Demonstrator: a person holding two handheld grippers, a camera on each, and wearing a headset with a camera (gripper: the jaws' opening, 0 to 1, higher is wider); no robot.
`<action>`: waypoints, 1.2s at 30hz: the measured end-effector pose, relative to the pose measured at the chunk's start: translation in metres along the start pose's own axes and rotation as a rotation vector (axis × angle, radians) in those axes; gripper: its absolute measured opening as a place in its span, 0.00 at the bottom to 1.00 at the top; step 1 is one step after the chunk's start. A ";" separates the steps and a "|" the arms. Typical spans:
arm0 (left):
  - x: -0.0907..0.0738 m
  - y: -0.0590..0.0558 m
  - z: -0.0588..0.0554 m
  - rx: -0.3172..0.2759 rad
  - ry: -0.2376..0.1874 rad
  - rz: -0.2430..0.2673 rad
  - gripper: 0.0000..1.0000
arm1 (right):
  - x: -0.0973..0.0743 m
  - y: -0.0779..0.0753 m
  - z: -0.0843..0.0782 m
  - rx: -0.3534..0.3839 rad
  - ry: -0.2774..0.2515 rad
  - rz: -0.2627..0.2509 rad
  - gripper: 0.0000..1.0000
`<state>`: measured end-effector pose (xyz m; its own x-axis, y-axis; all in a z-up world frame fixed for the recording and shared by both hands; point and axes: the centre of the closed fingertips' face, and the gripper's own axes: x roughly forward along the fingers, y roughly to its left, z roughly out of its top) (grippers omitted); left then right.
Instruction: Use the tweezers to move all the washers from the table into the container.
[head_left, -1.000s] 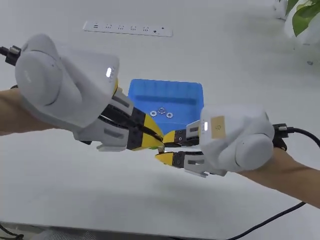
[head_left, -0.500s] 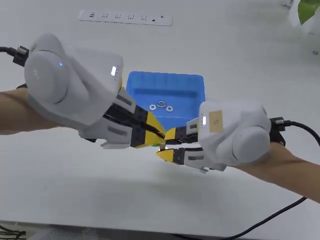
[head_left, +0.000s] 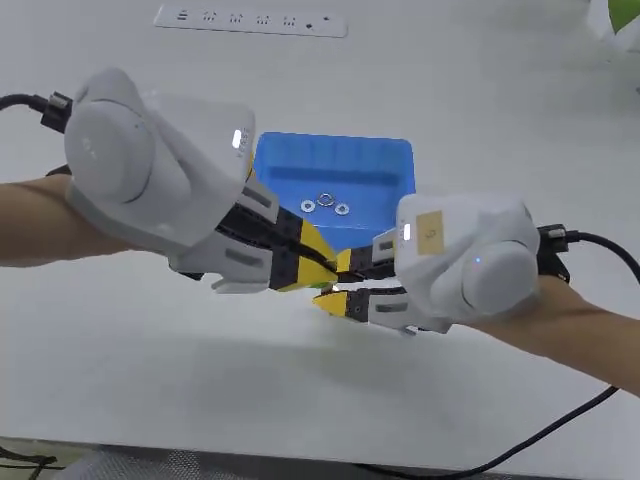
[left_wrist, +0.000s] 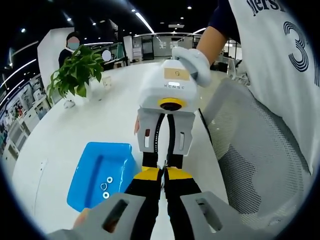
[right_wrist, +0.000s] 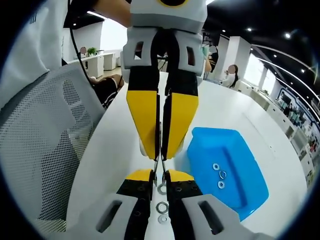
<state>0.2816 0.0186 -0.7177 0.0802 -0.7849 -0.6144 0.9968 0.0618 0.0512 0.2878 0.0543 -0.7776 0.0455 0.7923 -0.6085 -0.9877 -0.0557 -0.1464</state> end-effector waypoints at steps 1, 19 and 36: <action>0.000 0.001 0.000 -0.003 -0.002 -0.001 0.06 | 0.000 -0.001 0.000 0.001 0.000 0.000 0.11; 0.005 0.003 0.002 -0.006 -0.006 -0.008 0.06 | -0.002 -0.002 -0.005 0.022 -0.001 -0.007 0.11; 0.003 0.003 0.000 -0.017 0.004 -0.011 0.06 | 0.000 0.000 -0.005 0.039 0.009 0.001 0.10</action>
<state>0.2845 0.0170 -0.7194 0.0692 -0.7831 -0.6180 0.9975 0.0637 0.0311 0.2886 0.0514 -0.7811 0.0454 0.7866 -0.6158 -0.9928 -0.0326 -0.1149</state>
